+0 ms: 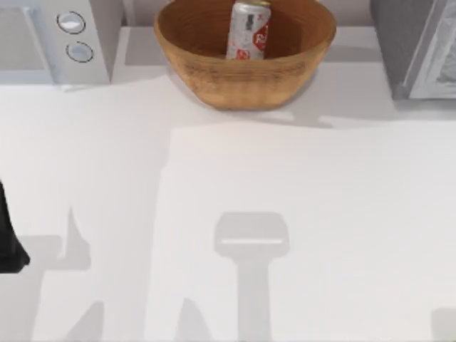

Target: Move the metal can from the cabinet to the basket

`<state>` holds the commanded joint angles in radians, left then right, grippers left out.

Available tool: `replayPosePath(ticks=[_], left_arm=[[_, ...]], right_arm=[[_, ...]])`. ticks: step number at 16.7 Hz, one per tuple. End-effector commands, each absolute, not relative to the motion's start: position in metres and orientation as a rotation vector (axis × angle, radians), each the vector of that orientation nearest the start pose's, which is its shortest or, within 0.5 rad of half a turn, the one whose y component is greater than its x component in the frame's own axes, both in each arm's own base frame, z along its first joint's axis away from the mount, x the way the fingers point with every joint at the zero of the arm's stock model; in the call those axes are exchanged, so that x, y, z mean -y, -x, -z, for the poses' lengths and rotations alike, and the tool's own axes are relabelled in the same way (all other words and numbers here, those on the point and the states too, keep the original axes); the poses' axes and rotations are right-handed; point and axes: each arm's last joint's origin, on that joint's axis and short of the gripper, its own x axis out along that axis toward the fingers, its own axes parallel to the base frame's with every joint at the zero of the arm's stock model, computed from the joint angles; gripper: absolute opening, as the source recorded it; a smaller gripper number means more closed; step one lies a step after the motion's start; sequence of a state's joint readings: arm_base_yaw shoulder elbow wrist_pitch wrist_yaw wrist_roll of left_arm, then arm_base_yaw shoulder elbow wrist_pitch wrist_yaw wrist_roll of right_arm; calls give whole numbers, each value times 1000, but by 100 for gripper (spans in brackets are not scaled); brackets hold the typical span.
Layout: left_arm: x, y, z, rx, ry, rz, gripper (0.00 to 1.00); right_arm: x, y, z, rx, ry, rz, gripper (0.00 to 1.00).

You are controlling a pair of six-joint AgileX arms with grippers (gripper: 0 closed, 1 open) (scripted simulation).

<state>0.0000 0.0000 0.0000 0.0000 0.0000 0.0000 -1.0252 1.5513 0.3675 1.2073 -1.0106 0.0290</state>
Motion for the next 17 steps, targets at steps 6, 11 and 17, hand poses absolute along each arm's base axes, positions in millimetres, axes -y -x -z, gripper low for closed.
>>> replayPosePath(ticks=[6,11,17], left_arm=[[1,-106,-160,0,0,0,100],[1,-106,-160,0,0,0,100],[1,-106,-160,0,0,0,100]], right_arm=[[211,-157,-169,-4,-5,17,100],[244,-172,-220,-4,-8,42,100],[263,-186,-333,-5,-14,26,100]])
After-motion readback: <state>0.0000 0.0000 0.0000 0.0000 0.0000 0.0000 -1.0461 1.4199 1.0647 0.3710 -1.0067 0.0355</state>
